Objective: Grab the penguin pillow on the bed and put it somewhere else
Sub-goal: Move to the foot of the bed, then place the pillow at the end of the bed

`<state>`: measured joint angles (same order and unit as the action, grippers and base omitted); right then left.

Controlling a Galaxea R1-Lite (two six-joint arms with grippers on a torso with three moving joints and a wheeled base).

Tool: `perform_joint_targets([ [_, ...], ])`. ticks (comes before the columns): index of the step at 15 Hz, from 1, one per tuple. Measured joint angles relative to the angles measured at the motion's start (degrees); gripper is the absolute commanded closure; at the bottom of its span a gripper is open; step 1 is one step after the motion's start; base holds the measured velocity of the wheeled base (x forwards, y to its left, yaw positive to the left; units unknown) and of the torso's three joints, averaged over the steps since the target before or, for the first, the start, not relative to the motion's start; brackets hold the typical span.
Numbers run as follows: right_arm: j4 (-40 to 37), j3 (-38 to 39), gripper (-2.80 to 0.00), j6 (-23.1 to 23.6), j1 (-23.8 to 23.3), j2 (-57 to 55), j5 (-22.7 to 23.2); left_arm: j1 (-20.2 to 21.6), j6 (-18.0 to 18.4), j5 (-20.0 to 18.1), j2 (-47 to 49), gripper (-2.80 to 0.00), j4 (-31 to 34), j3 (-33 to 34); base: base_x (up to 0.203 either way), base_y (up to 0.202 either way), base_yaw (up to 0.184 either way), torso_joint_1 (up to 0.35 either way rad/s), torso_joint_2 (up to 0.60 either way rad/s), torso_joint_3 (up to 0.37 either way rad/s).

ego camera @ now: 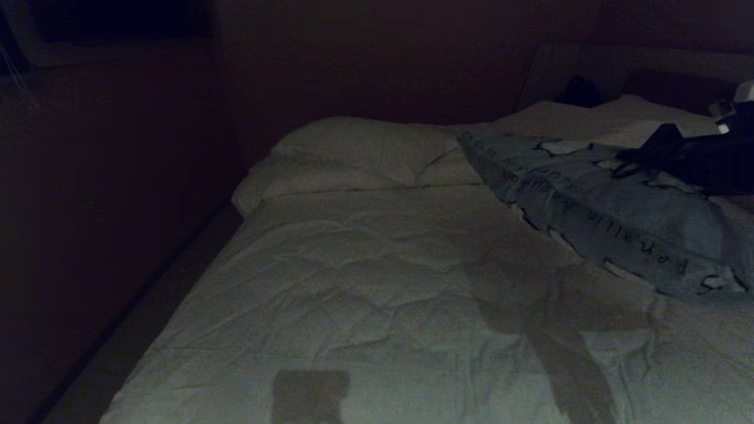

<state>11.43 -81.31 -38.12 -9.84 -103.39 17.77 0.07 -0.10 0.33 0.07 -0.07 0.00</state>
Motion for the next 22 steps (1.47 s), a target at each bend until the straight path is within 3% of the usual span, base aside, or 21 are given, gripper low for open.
perform_joint_targets([
  [22, 1.7, 0.8, 0.0, 0.0, 3.2, -1.3, 0.0, 0.0, 0.0, 0.0, 0.0, 0.0, 0.0, 0.0, -0.023, 0.0, 0.0, -0.001, 0.0, 0.001],
])
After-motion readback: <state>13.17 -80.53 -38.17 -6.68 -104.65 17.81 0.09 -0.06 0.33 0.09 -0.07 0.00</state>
